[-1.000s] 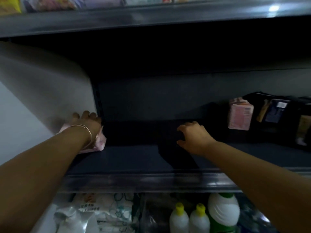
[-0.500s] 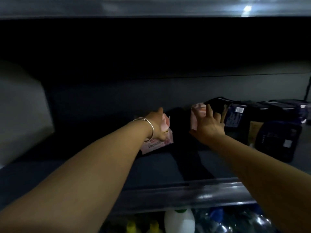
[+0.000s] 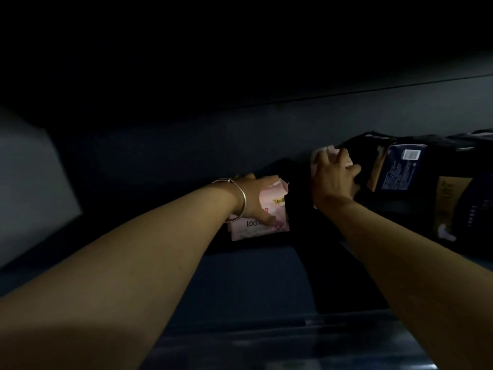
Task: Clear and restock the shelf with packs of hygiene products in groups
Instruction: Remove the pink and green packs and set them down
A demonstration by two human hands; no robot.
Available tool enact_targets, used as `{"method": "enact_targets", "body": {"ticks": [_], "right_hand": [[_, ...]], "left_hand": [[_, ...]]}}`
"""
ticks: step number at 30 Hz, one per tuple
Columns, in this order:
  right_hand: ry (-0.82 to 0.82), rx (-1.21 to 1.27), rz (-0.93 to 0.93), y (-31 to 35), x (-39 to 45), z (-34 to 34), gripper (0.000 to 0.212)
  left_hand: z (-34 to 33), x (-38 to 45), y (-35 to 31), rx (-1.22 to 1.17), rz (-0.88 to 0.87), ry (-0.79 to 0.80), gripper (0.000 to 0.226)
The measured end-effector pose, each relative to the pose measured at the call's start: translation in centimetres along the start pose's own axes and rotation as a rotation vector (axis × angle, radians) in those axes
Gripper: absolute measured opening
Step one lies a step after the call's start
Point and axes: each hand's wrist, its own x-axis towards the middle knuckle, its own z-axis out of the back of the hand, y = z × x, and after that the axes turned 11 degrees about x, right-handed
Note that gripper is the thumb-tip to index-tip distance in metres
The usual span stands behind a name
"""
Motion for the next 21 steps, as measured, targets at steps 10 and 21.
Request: {"method": "enact_targets", "body": {"ticks": [10,21], "right_hand": [[0.029,0.016,0.276,1.1,-3.7,3.3,0.051],[0.084,0.212,0.551,3.6,-14.7,13.8,0.039]], "left_hand": [[1.2,-3.6,-0.8,-0.068,0.096,-0.166,0.088],[6.2,-18.8,-3.5,-0.105,0.088,-0.250,0.089]]}}
